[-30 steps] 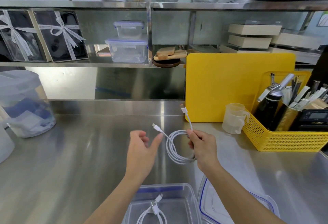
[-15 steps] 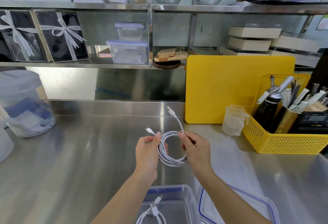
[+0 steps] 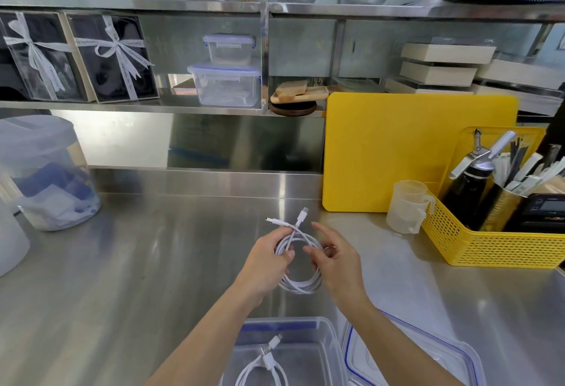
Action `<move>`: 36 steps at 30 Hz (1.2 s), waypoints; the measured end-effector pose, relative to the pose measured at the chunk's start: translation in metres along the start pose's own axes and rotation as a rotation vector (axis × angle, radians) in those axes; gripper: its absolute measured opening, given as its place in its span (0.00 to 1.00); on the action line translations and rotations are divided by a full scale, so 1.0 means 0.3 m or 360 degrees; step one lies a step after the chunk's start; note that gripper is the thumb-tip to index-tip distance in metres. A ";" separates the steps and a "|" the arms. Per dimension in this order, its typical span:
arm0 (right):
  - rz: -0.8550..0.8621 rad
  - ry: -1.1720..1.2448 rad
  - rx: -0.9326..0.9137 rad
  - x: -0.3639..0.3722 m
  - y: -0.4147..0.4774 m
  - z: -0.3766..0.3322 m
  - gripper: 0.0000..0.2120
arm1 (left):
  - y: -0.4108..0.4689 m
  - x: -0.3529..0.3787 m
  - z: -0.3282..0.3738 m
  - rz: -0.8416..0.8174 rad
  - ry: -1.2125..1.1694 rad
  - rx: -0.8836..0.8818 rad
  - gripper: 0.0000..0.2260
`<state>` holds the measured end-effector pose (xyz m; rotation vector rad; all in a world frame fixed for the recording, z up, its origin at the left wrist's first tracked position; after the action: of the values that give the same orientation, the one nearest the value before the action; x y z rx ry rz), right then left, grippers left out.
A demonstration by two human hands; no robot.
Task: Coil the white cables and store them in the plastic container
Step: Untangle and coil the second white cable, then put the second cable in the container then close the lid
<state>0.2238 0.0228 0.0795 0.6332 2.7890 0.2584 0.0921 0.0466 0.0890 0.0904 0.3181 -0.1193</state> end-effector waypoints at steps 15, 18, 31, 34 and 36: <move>-0.0527 -0.0449 0.0275 0.002 -0.098 0.054 0.10 | -0.123 -0.068 -0.121 -0.0156 0.0141 -0.0369 0.11; -0.0612 -0.0684 0.0236 -0.010 -0.137 0.066 0.10 | -0.163 -0.060 -0.178 -0.0124 0.0122 -0.0511 0.14; -0.0674 -0.1629 -0.0173 -0.032 -0.244 0.161 0.11 | -0.267 0.044 -0.317 -0.0214 0.0255 -0.0711 0.18; -0.0717 -0.1823 -0.0410 -0.014 -0.283 0.152 0.10 | -0.270 0.061 -0.324 -0.0267 0.0531 -0.0599 0.12; -0.0733 -0.1899 -0.0458 -0.009 -0.298 0.148 0.10 | -0.269 0.070 -0.326 -0.0288 0.0665 -0.0535 0.11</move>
<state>0.2038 -0.0529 0.0175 -0.0032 1.6178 0.1106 0.0713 -0.0248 -0.0157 -0.2513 0.7595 -0.2255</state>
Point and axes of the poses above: each hand's wrist, its own y-axis towards the middle knuckle, its own x-axis out of the palm, z = x × y, the point moved 5 cm from there along y, towards the middle knuckle, and after that the axes turned 7 degrees about z, right-handed, at the moved point
